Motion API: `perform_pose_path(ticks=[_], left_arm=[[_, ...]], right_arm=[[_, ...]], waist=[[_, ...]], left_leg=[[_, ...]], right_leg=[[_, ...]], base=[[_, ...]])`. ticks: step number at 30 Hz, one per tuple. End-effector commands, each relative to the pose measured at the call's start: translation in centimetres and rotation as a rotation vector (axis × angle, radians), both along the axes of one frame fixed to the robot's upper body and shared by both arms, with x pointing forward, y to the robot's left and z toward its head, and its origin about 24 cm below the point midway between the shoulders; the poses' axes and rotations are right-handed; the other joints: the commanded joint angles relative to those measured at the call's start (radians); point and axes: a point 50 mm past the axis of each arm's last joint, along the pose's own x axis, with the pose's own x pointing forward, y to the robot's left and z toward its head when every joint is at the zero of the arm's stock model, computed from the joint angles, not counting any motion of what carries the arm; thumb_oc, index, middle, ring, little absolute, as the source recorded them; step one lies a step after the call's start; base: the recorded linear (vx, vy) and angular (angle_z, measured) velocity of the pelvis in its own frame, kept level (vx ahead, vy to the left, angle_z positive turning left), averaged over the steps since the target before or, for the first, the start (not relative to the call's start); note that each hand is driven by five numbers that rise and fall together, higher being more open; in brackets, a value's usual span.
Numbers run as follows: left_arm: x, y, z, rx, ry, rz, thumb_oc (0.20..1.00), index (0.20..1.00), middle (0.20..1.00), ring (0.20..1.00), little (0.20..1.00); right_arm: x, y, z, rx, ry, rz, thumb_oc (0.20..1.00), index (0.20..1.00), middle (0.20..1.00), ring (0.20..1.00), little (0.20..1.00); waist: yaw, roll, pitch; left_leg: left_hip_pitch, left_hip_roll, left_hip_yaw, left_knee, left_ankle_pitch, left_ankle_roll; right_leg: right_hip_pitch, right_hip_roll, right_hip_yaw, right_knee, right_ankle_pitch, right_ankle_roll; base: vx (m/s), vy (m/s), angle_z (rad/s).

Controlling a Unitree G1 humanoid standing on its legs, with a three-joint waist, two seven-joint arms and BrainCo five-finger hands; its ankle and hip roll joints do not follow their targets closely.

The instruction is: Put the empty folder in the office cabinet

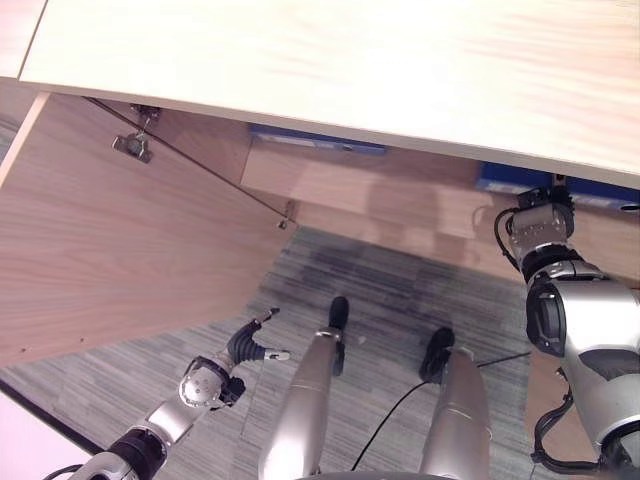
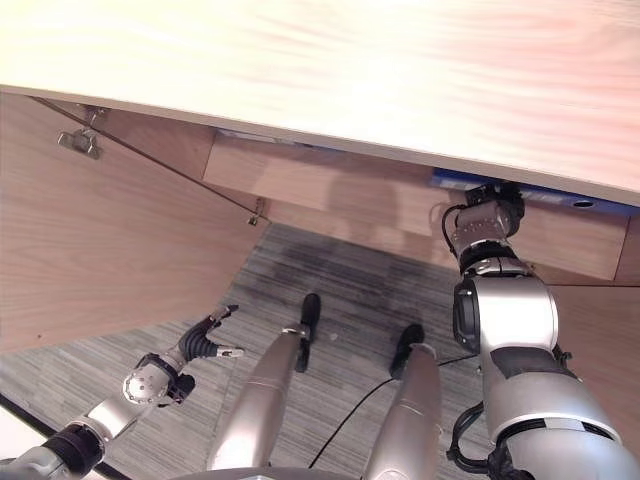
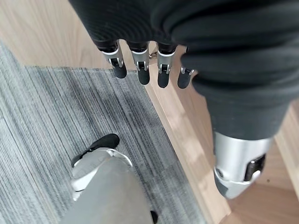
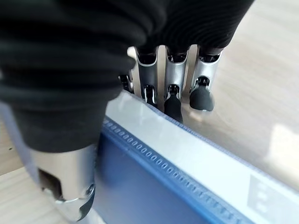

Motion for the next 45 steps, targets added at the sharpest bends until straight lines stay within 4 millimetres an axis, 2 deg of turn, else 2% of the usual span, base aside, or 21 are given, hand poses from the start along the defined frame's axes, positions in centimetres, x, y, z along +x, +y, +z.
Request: perform_pose_path(ticks=[1, 4, 5, 6, 7, 8, 9, 12, 13, 14, 21, 26, 28, 33, 35, 38, 39, 41, 43, 44, 45], left_arm=[[0.4, 0.9, 0.8, -0.061, -0.02, 0.031, 1.0, 1.0, 1.0, 1.0, 1.0], [0.2, 1.0, 0.7, -0.067, -0.004, 0.015, 1.0, 1.0, 1.0, 1.0, 1.0], [0.2, 1.4, 0.6, -0.068, 0.003, 0.023, 1.0, 1.0, 1.0, 1.0, 1.0], [0.1, 1.5, 0.6, -0.067, 0.005, 0.029, 1.0, 1.0, 1.0, 1.0, 1.0], [0.0, 1.7, 0.5, -0.064, 0.006, 0.032, 1.0, 1.0, 1.0, 1.0, 1.0], [-0.1, 1.8, 0.4, -0.062, 0.009, 0.039, 1.0, 1.0, 1.0, 1.0, 1.0], [-0.2, 2.0, 0.4, -0.057, 0.011, 0.045, 1.0, 1.0, 1.0, 1.0, 1.0], [-0.3, 2.2, 0.4, -0.06, 0.013, 0.051, 1.0, 1.0, 1.0, 1.0, 1.0], [-0.4, 2.3, 0.4, -0.059, 0.013, 0.05, 1.0, 1.0, 1.0, 1.0, 1.0], [-0.5, 2.5, 0.5, -0.057, 0.017, 0.045, 1.0, 1.0, 1.0, 1.0, 1.0], [-0.6, 2.9, 0.7, -0.031, 0.025, 0.016, 1.0, 1.0, 1.0, 1.0, 1.0], [-0.8, 3.4, 1.1, -0.002, 0.035, -0.022, 1.0, 1.0, 1.0, 1.0, 1.0], [-0.8, 3.4, 1.2, -0.003, 0.036, -0.026, 1.0, 1.0, 1.0, 1.0, 1.0], [-1.3, 3.5, 0.9, -0.02, 0.07, -0.041, 1.0, 1.0, 1.0, 1.0, 1.0], [-1.3, 3.3, 0.9, -0.024, 0.079, -0.053, 1.0, 1.0, 1.0, 1.0, 1.0], [-1.2, 3.0, 0.9, -0.035, 0.076, -0.057, 1.0, 1.0, 1.0, 1.0, 1.0], [-0.9, 2.8, 1.0, -0.039, 0.067, -0.053, 1.0, 1.0, 1.0, 1.0, 1.0], [-0.9, 2.8, 1.0, -0.037, 0.066, -0.05, 1.0, 1.0, 1.0, 1.0, 1.0], [-0.7, 2.6, 0.9, -0.051, 0.056, -0.033, 1.0, 1.0, 1.0, 1.0, 1.0], [-0.7, 2.6, 0.7, -0.061, 0.052, -0.008, 1.0, 1.0, 1.0, 1.0, 1.0], [-0.6, 2.5, 0.6, -0.072, 0.049, 0.008, 1.0, 1.0, 1.0, 1.0, 1.0]], right_arm=[[-0.8, -1.1, -1.1, 0.043, -0.116, -0.019, 1.0, 1.0, 1.0, 1.0, 1.0], [-1.2, -1.2, -1.9, 0.029, -0.169, -0.017, 1.0, 1.0, 1.0, 1.0, 1.0], [-1.8, -0.4, -3.9, 0.056, -0.208, -0.011, 1.0, 1.0, 1.0, 1.0, 1.0], [-1.8, -0.1, -4.2, 0.065, -0.214, -0.015, 1.0, 1.0, 1.0, 1.0, 1.0], [-1.8, 0.2, -4.4, 0.074, -0.219, -0.014, 1.0, 1.0, 1.0, 1.0, 1.0], [-1.8, 0.2, -4.4, 0.079, -0.225, -0.018, 1.0, 1.0, 1.0, 1.0, 1.0], [-1.8, 0.2, -4.4, 0.077, -0.231, -0.02, 1.0, 1.0, 1.0, 1.0, 1.0], [-1.7, 0.3, -4.1, 0.069, -0.24, -0.018, 1.0, 1.0, 1.0, 1.0, 1.0], [-1.8, 0.2, -4.2, 0.069, -0.237, -0.018, 1.0, 1.0, 1.0, 1.0, 1.0], [-1.8, -0.7, -3.5, 0.056, -0.237, -0.035, 1.0, 1.0, 1.0, 1.0, 1.0], [-1.5, -3.0, 0.1, -0.018, -0.267, -0.061, 1.0, 1.0, 1.0, 1.0, 1.0], [-1.4, -5.4, 6.6, -0.152, -0.345, -0.08, 1.0, 1.0, 1.0, 1.0, 1.0], [-1.4, -5.6, 7.5, -0.172, -0.354, -0.082, 1.0, 1.0, 1.0, 1.0, 1.0], [-1.1, -5.5, 13.2, -0.334, -0.421, -0.039, 1.0, 1.0, 1.0, 1.0, 1.0], [-0.8, -4.9, 13.7, -0.359, -0.421, -0.016, 1.0, 1.0, 1.0, 1.0, 1.0], [-0.7, -4.9, 12.3, -0.339, -0.385, -0.009, 1.0, 1.0, 1.0, 1.0, 1.0], [-0.8, -5.2, 9.8, -0.276, -0.34, -0.015, 1.0, 1.0, 1.0, 1.0, 1.0], [-0.9, -5.1, 8.2, -0.25, -0.315, -0.009, 1.0, 1.0, 1.0, 1.0, 1.0], [-1.1, -4.3, 3.8, -0.166, -0.254, 0.008, 1.0, 1.0, 1.0, 1.0, 1.0], [-1.4, -3.1, 0.3, -0.105, -0.221, 0.035, 1.0, 1.0, 1.0, 1.0, 1.0], [-1.5, -2.2, -1.3, -0.085, -0.206, 0.061, 1.0, 1.0, 1.0, 1.0, 1.0]], waist=[[0.029, 0.035, 0.064], [0.03, 0.034, 0.059], [0.02, 0.031, 0.062], [0.02, 0.031, 0.061], [0.022, 0.032, 0.067], [0.02, 0.031, 0.062], [0.022, 0.033, 0.069], [0.02, 0.033, 0.063], [0.023, 0.034, 0.07], [0.026, 0.033, 0.062], [0.044, 0.037, 0.051], [0.071, 0.038, 0.034], [0.073, 0.041, 0.033], [0.092, 0.036, 0.023], [0.096, 0.034, 0.022], [0.097, 0.033, 0.024], [0.095, 0.033, 0.027], [0.094, 0.03, 0.027], [0.09, 0.029, 0.039], [0.079, 0.02, 0.034], [0.078, 0.02, 0.043]], left_leg=[[0.13, 0.051, -0.061, -0.017, -0.18, -0.042], [0.155, 0.055, -0.065, -0.056, -0.167, -0.046], [0.165, 0.059, -0.062, -0.072, -0.161, -0.047], [0.167, 0.059, -0.063, -0.075, -0.159, -0.047], [0.158, 0.06, -0.059, -0.083, -0.127, -0.045], [0.169, 0.061, -0.063, -0.082, -0.155, -0.047], [0.161, 0.06, -0.059, -0.089, -0.124, -0.045], [0.174, 0.06, -0.064, -0.098, -0.144, -0.047], [0.166, 0.059, -0.06, -0.099, -0.118, -0.046], [0.175, 0.058, -0.063, -0.093, -0.147, -0.047], [0.179, 0.055, -0.067, -0.095, -0.146, -0.048], [0.176, 0.05, -0.072, -0.092, -0.144, -0.049], [0.175, 0.049, -0.073, -0.092, -0.144, -0.049], [0.171, 0.045, -0.079, -0.086, -0.14, -0.051], [0.174, 0.044, -0.081, -0.091, -0.136, -0.052], [0.187, 0.045, -0.083, -0.1, -0.135, -0.051], [0.194, 0.046, -0.088, -0.103, -0.136, -0.05], [0.198, 0.046, -0.089, -0.103, -0.137, -0.049], [0.193, 0.048, -0.086, -0.104, -0.108, -0.045], [0.21, 0.051, -0.091, -0.109, -0.133, -0.045], [0.204, 0.051, -0.087, -0.114, -0.103, -0.043]], right_leg=[[0.15, 0.021, 0.03, -0.06, -0.075, 0.1], [0.17, 0.024, 0.023, -0.086, -0.065, 0.107], [0.176, 0.029, 0.02, -0.099, -0.062, 0.107], [0.177, 0.029, 0.02, -0.103, -0.06, 0.107], [0.171, 0.027, 0.009, -0.116, -0.027, 0.102], [0.181, 0.03, 0.017, -0.111, -0.055, 0.109], [0.175, 0.028, 0.007, -0.121, -0.023, 0.104], [0.188, 0.033, 0.015, -0.122, -0.045, 0.111], [0.182, 0.028, 0.006, -0.127, -0.019, 0.105], [0.2, 0.029, 0.012, -0.123, -0.046, 0.113], [0.214, 0.021, 0.004, -0.131, -0.045, 0.115], [0.224, 0.016, -0.001, -0.13, -0.042, 0.118], [0.225, 0.015, -0.001, -0.13, -0.042, 0.119], [0.228, 0.011, 0.001, -0.126, -0.038, 0.119], [0.236, 0.011, 0.0, -0.133, -0.037, 0.118], [0.251, 0.014, -0.006, -0.141, -0.036, 0.117], [0.26, 0.016, -0.01, -0.146, -0.037, 0.117], [0.265, 0.016, -0.012, -0.148, -0.036, 0.118], [0.267, 0.015, -0.025, -0.16, -0.003, 0.113], [0.286, 0.023, -0.02, -0.167, -0.024, 0.119], [0.282, 0.023, -0.03, -0.179, 0.009, 0.114]], base=[[0.0, 0.0, 0.0], [0.0, 0.0, 0.0], [0.0, 0.0, 0.0], [-0.11, 0.019, 0.03], [0.0, 0.0, 0.0], [-0.11, 0.022, -0.09], [0.0, 0.0, -0.11], [0.0, 0.0, -0.04], [0.1, -0.041, 0.05], [0.01, -0.017, 0.04], [0.02, -0.006, 0.0], [0.01, -0.013, 0.04], [0.0, -0.001, 0.02], [0.0, -0.002, 0.02], [0.0, 0.003, 0.02], [-0.01, -0.001, 0.06], [0.0, -0.003, 0.04], [-0.01, 0.004, 0.04], [-0.08, 0.031, 0.07], [-0.13, 0.045, 0.07], [0.07, -0.025, 0.04]])
